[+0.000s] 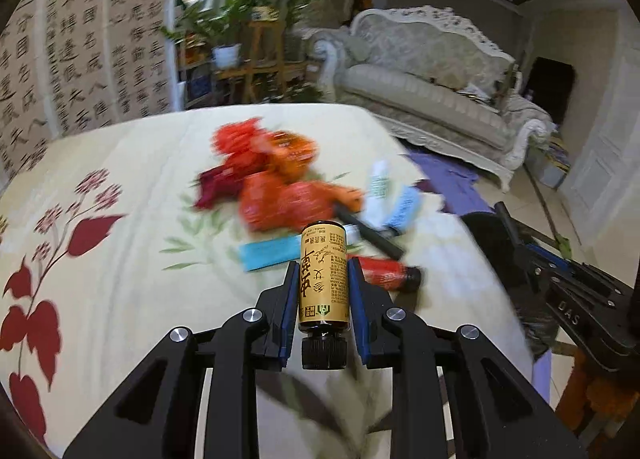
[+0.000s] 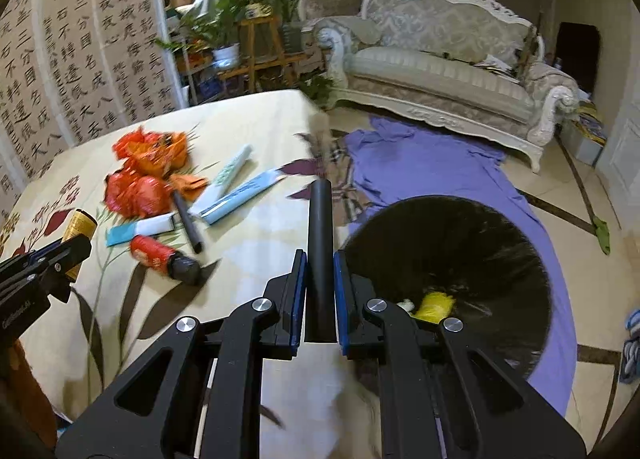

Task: Collect trash
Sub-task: 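Carry the bottle and rod over the bin and open both tools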

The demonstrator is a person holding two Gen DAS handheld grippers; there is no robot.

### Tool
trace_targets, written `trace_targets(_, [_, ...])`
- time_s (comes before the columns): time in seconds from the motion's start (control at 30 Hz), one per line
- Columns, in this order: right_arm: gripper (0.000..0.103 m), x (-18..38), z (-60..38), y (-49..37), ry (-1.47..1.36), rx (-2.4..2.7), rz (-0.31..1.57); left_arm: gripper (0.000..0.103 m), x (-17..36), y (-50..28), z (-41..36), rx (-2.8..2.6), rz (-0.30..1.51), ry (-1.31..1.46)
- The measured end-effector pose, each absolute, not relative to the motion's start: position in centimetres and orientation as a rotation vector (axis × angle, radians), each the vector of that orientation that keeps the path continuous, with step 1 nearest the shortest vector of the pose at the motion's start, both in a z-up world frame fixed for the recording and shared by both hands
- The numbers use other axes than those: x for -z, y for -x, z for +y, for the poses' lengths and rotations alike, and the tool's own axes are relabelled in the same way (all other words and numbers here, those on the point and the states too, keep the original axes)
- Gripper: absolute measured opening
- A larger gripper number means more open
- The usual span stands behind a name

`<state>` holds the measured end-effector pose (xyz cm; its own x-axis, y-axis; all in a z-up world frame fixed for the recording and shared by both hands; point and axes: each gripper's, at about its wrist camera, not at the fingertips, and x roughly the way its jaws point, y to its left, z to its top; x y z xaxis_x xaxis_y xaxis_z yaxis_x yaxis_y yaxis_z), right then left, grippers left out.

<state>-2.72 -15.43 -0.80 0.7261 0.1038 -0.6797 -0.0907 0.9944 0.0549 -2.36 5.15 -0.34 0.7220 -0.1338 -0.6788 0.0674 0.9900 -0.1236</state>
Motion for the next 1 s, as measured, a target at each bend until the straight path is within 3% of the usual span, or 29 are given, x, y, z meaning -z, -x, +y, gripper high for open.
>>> trace_targets(0.47, [0.013, 0.6, -23.9, 2.9, -0.093, 0.08, 0.711, 0.025, -1.3, -0.7, -6.5, 0.326, 0.677, -0.001])
trace_targets(1.0, [0.014, 3.0, -27.9, 0.9, -0.151, 0.11, 0.734, 0.025, 1.3, -4.1, -12.5, 0.358, 0.712, -0.103])
